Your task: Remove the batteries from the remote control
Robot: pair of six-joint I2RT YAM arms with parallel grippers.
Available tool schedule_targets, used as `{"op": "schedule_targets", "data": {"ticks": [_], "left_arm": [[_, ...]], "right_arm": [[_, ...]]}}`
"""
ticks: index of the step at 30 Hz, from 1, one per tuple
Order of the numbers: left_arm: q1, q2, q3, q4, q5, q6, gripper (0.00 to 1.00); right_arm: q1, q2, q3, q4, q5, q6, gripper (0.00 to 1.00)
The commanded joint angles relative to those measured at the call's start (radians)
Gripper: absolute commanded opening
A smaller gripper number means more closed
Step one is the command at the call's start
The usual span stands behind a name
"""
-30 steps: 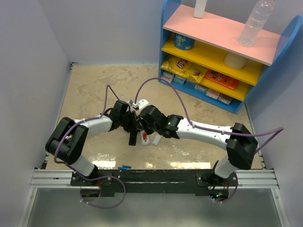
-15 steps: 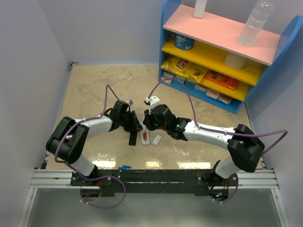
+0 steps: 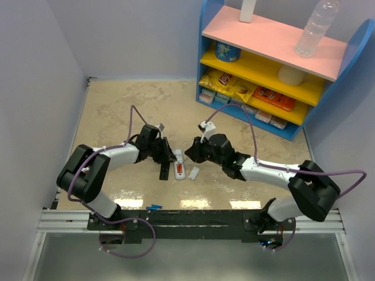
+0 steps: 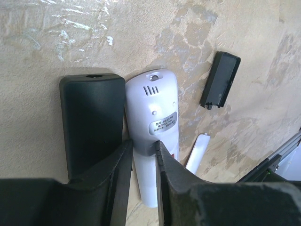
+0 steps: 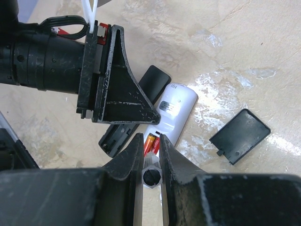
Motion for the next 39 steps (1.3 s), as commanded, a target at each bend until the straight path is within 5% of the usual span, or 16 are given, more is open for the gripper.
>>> {"op": "schedule_targets", "data": {"ticks": [1,39], "left_arm": [[-0.01,0.044,-0.044,-0.056,-0.029,0.016,0.29],[-0.01,0.029,-0.085,-0.029,-0.018,0.007,0.29]], "right_arm": [[-0.019,0.016,-0.087,-0.116,-0.051,0.004,0.0],[-0.273,0.175,-0.25,0.337,-0.5,0.127,0.0]]}}
